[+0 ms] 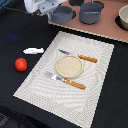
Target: Place the pan onto the stove and place the fish and sausage into the pan.
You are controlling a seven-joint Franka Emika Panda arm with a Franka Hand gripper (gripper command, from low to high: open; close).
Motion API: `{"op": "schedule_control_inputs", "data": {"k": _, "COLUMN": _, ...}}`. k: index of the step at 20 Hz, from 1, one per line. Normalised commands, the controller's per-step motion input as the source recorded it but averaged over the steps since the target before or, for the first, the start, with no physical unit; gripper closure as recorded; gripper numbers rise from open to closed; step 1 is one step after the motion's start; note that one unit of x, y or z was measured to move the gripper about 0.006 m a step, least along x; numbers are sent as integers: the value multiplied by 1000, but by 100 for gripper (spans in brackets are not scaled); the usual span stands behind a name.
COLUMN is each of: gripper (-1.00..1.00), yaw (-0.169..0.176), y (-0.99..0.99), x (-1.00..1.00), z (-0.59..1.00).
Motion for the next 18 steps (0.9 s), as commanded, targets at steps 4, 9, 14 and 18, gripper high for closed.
{"op": "schedule_control_inputs", "data": {"k": 4, "gripper": 100, "yaw": 0, "y": 672, "x": 83, "z": 134}}
{"op": "schedule_control_inputs", "data": {"k": 9, "gripper": 100, "yaw": 0, "y": 611, "x": 146, "z": -2}}
{"op": "schedule_control_inputs", "data": {"k": 14, "gripper": 100, "yaw": 17, "y": 544, "x": 46, "z": -91}}
{"op": "schedule_control_inputs", "data": {"k": 18, "gripper": 100, "yaw": 11, "y": 481, "x": 85, "z": -109}}
